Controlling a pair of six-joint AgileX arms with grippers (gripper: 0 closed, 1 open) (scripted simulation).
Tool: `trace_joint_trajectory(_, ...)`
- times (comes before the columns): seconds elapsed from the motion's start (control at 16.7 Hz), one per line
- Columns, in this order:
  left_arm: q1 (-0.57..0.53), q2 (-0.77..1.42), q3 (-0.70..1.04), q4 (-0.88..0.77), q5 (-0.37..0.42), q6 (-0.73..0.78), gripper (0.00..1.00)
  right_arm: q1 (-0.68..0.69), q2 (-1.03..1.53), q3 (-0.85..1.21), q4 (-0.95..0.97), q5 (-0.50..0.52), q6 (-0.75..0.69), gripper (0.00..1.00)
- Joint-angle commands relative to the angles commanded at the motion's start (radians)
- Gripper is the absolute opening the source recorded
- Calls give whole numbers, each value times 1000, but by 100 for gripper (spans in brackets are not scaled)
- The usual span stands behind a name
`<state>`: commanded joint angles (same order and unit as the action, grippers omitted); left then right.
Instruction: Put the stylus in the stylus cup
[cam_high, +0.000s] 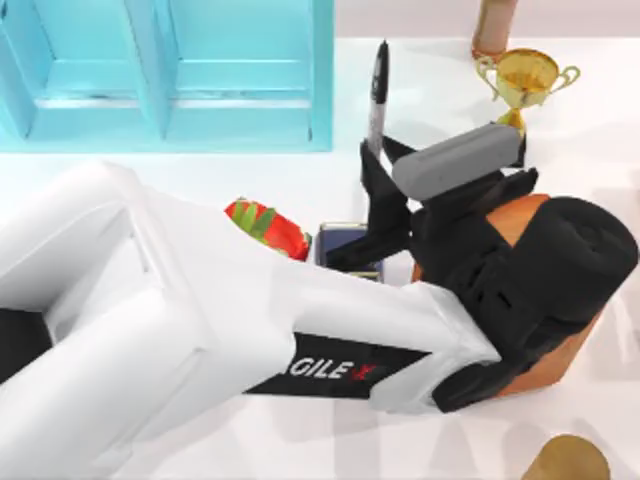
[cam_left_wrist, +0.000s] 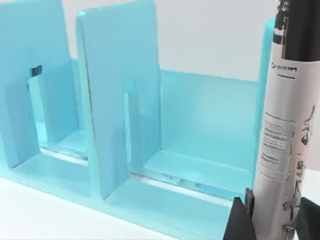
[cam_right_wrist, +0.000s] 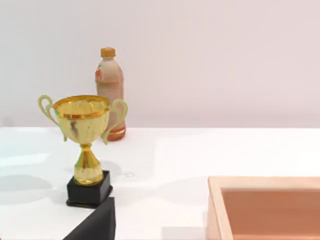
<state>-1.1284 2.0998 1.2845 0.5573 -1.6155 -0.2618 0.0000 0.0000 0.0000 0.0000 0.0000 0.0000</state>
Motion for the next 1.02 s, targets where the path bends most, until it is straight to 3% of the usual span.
trace_joint_trajectory(0.78, 0, 0, 0, 0, 0, 0, 98, 0, 0, 0, 0, 0, 0, 100)
trace_joint_trajectory(1.02, 0, 0, 0, 0, 0, 0, 100, 0, 0, 0, 0, 0, 0, 100)
